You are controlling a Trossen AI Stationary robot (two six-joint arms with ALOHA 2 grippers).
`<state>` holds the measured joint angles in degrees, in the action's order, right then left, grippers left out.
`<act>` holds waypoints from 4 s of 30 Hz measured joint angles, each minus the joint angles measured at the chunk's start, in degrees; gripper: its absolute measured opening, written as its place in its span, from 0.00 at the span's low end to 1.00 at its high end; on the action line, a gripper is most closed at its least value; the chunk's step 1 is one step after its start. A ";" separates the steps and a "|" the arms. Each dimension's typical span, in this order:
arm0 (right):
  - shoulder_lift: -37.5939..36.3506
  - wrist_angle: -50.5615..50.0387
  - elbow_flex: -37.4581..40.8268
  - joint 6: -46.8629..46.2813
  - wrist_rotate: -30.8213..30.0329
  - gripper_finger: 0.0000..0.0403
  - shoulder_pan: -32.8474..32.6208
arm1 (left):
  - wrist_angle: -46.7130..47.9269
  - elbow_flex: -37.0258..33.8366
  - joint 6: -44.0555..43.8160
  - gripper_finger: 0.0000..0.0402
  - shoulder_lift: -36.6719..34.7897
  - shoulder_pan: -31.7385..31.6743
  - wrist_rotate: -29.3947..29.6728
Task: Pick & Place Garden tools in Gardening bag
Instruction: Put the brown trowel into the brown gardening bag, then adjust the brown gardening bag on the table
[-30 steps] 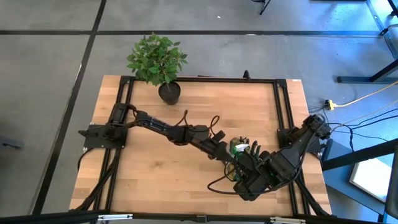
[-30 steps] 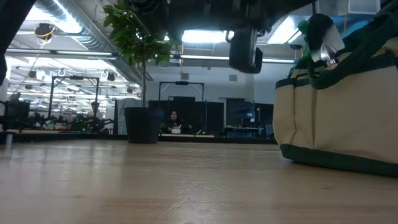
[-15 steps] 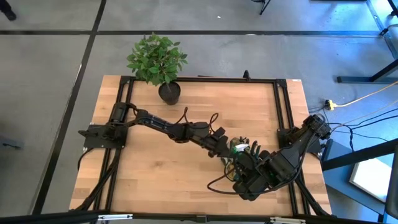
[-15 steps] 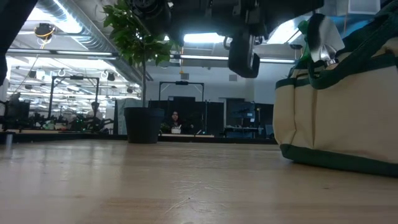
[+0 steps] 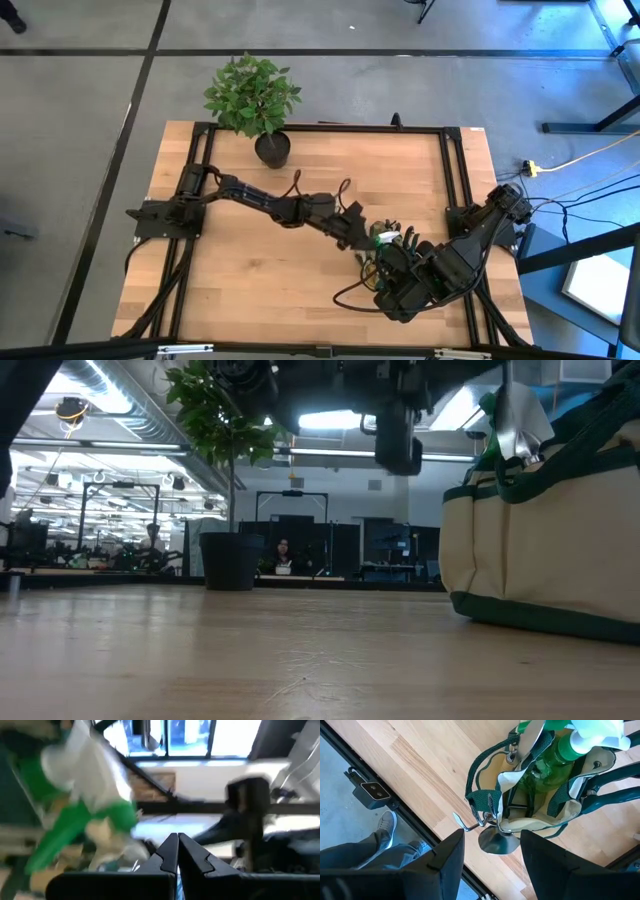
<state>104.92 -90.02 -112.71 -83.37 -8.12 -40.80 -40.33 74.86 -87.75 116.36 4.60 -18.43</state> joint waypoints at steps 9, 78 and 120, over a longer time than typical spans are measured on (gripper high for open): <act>0.00 0.00 0.00 0.02 -0.46 0.48 0.00 | 3.98 0.03 -0.21 0.00 -0.07 -1.22 -1.25; -3.36 1.12 23.74 -51.57 8.86 0.00 -21.04 | 29.00 -15.82 28.24 0.00 -14.21 8.25 15.77; -21.38 56.71 66.86 -34.23 -16.86 0.00 -8.49 | 32.84 5.63 30.58 0.00 6.55 -4.54 12.93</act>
<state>83.55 -33.30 -45.84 -117.61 -24.98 -49.28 -7.49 80.49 -57.17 122.91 0.05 -5.50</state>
